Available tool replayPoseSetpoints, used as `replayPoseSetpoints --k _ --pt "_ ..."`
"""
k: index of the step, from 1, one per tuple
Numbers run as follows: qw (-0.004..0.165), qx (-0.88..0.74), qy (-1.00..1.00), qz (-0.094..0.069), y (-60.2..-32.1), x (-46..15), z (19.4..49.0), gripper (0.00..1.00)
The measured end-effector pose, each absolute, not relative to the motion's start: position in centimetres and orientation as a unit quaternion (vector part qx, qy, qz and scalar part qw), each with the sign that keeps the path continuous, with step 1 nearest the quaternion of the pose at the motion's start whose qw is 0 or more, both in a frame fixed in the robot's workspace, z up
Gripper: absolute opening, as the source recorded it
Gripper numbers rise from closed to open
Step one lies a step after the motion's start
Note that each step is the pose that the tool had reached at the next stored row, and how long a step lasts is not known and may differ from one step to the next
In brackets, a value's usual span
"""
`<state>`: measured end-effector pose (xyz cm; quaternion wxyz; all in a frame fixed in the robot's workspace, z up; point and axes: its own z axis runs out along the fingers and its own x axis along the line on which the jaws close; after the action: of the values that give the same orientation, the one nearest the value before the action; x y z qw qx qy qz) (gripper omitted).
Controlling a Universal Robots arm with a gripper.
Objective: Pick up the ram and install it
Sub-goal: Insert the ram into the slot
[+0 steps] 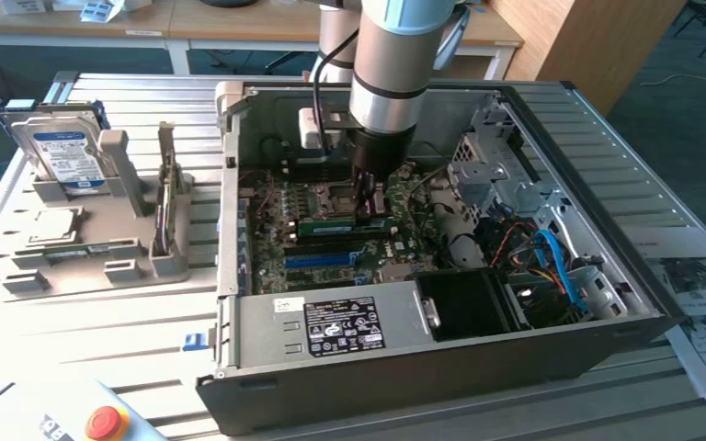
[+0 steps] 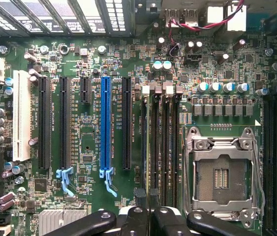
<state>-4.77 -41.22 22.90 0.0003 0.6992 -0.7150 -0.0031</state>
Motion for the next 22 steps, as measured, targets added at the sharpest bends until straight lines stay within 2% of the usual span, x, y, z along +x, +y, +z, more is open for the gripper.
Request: replayPoseSetpoints --k 22 --pt "0.0 0.701 -0.713 -0.004 -41.22 -4.73 22.84 0.12"
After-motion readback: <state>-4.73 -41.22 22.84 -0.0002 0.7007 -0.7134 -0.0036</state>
